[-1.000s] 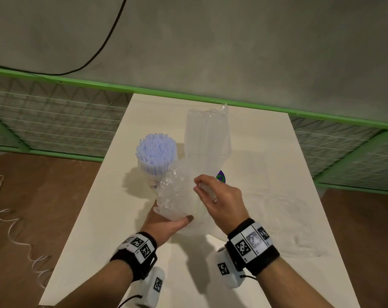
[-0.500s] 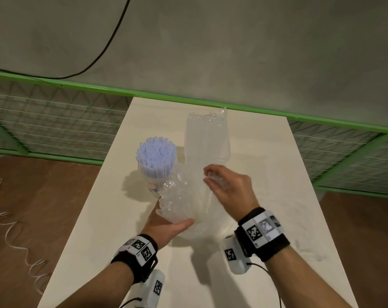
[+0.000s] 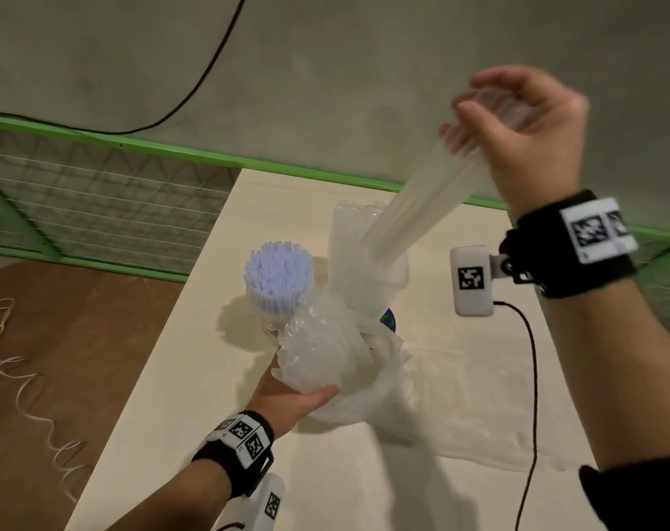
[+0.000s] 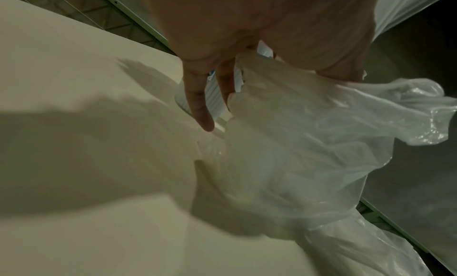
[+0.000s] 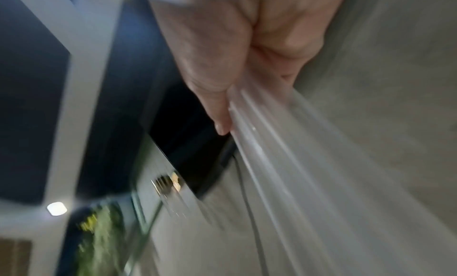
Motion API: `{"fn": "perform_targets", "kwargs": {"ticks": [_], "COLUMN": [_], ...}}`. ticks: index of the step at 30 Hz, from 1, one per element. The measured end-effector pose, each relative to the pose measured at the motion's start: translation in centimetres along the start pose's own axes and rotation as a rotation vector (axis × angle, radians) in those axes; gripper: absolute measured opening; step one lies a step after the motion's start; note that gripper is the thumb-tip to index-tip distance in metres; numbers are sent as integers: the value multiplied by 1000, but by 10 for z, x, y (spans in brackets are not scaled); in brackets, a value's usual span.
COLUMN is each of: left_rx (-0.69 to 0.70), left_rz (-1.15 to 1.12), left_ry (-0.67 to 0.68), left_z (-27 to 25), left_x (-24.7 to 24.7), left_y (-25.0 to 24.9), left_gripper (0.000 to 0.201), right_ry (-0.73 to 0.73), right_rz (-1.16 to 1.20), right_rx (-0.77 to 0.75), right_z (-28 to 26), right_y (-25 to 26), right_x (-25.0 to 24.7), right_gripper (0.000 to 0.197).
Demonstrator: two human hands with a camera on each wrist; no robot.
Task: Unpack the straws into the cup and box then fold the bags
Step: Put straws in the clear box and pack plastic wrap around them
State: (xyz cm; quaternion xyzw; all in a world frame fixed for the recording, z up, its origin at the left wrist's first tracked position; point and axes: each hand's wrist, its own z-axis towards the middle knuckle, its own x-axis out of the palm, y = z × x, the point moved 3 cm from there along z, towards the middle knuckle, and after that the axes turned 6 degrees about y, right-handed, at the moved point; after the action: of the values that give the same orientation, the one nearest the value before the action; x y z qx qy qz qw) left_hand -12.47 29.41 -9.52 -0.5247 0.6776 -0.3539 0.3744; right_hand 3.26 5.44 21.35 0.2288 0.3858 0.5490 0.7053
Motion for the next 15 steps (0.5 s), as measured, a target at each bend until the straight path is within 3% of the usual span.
{"fn": "perform_targets", "kwargs": {"ticks": [4, 7, 10, 15], "left_rx": [-12, -30, -35, -48], "left_rz": [-7, -11, 2, 19], "left_ry": [-3, -14, -21, -31], "left_z": [0, 0, 1, 1], "left_x": [-1, -1, -1, -1], "left_y": [1, 3, 5, 3], "left_gripper": [88, 90, 92, 81], "right_ry": [230, 390, 533, 914], "right_rz": [40, -165, -432, -811], "right_rx": [156, 192, 128, 0], "right_z": [8, 1, -10, -34], "right_y": [-71, -115, -137, -155], "right_x": [38, 55, 66, 91], "right_gripper": [20, 17, 19, 45]}}
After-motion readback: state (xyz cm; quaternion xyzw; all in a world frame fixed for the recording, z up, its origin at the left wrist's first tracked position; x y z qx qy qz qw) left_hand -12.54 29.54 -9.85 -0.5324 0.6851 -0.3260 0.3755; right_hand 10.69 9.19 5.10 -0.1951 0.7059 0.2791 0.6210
